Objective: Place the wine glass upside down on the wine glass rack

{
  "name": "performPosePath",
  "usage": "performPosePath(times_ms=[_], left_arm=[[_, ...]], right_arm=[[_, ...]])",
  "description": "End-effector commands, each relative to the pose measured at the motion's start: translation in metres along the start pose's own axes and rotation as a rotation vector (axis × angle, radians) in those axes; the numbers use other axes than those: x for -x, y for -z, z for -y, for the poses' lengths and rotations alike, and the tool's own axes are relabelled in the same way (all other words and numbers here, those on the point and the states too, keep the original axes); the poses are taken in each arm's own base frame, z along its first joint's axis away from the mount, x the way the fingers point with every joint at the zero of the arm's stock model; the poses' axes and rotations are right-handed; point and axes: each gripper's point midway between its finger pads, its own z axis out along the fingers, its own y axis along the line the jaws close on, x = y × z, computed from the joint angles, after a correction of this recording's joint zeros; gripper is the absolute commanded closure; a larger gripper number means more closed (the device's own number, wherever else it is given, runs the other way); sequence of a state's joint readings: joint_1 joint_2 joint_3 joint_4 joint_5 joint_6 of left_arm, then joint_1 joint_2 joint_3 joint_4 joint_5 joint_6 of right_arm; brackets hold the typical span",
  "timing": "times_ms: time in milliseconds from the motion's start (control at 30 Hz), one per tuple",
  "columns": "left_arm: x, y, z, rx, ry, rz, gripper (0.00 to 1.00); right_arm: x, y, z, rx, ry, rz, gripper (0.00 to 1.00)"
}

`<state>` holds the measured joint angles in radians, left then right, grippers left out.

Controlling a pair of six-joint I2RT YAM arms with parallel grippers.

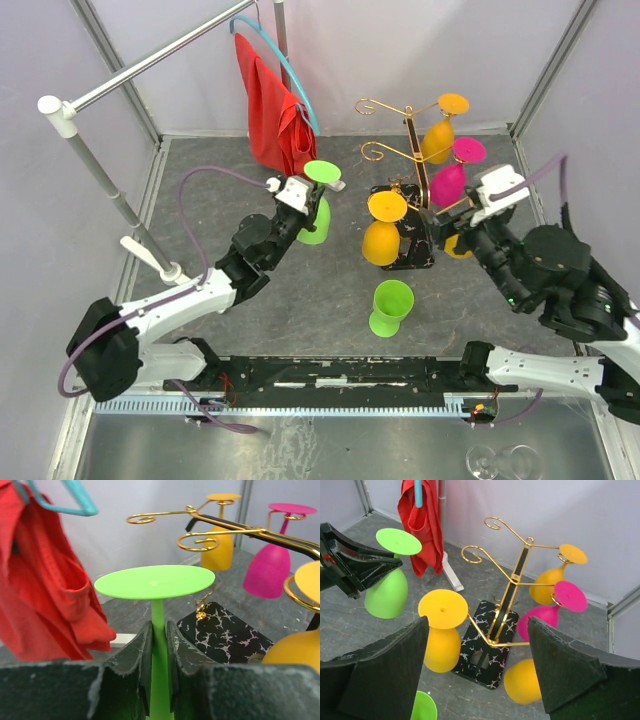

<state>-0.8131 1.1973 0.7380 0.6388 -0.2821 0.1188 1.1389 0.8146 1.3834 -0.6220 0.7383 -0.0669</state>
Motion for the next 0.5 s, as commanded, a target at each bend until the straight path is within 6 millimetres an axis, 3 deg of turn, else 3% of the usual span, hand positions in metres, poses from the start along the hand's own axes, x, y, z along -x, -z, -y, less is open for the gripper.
performPosePath(times_ms=[0, 267, 467], left_arm=[[0.031, -0.014, 0.020, -0.146, -0.095, 0.189, 0.97], [0.021, -0.037, 0.033, -0.249, -0.068, 0.275, 0.97], [0.026, -0.049, 0.045, -0.313, -0.066, 0.341, 0.97]], right_arm=[[-0.003, 0.014, 0.021, -0.059, -0.035, 0.004, 0.13], [-0.017, 0.025, 0.037, -0.104, -0.010, -0.023, 0.12], [-0.023, 0.027, 0.040, -0.118, 0.007, -0.025, 0.10]])
